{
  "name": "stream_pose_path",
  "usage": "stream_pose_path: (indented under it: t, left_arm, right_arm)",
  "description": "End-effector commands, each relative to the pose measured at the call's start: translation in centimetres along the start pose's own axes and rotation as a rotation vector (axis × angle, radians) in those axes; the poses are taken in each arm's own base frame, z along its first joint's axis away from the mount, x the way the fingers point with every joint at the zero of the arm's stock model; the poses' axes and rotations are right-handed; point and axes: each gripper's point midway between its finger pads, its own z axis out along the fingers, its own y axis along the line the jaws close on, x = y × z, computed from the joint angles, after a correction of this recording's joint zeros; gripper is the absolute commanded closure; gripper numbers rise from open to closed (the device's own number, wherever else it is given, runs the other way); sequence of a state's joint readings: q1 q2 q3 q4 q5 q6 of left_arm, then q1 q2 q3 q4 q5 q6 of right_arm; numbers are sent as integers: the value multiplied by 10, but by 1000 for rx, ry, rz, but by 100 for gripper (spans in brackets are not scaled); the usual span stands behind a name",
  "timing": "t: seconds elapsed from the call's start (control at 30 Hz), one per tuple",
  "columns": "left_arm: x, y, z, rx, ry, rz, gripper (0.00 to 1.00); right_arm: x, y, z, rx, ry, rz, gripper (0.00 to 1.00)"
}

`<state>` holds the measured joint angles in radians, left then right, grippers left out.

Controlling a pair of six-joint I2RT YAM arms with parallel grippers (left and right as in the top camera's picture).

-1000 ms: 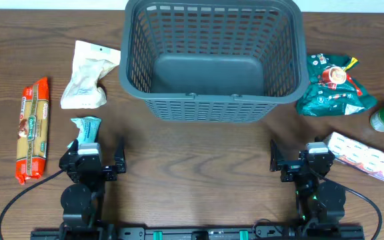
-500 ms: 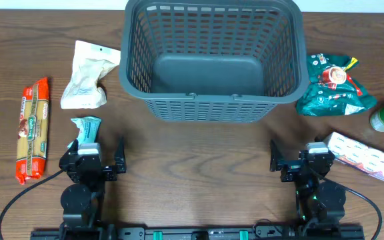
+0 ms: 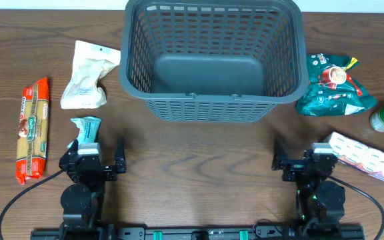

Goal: Pack container

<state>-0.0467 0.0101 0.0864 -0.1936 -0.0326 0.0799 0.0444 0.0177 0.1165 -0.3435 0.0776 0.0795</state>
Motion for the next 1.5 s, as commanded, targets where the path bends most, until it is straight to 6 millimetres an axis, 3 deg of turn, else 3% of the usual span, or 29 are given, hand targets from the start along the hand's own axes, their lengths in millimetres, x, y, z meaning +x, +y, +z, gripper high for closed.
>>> stream_pose_path:
  t: [0.0,0.17,0.4,0.6,0.77,0.83,1.07,1.17,1.27,1.47]
  left_arm:
    - [13,1,3,-5,27,14,1]
    - [13,1,3,-5,26,14,1]
    - [13,1,3,-5,26,14,1]
    - [13,1,3,-5,26,14,1]
    - [13,1,3,-5,27,15,1]
    - [13,1,3,-5,26,15,1]
    - [13,1,3,-5,26,15,1]
    - [13,1,3,-5,26,14,1]
    - [13,1,3,-5,26,15,1]
    - [13,1,3,-5,26,15,1]
  right_arm:
    - [-32,-18,-10,109,-64,57,1]
    - [-74,-29,-14,180,-83,86,1]
    - [-179,-27,-8,199,-101,5,1]
    - [-267,-24,9,211,32,-21,1]
    - [-315,-12,23,163,139,-31,1]
    - [-319,-12,29,172,171,-36,1]
    - [-295,-23,52,234,276,-40,1]
    - [-285,-61,48,464,292,81,1]
    - [-270,-107,30,747,275,274,1]
    - [-214,-164,-13,1089,300,721,1]
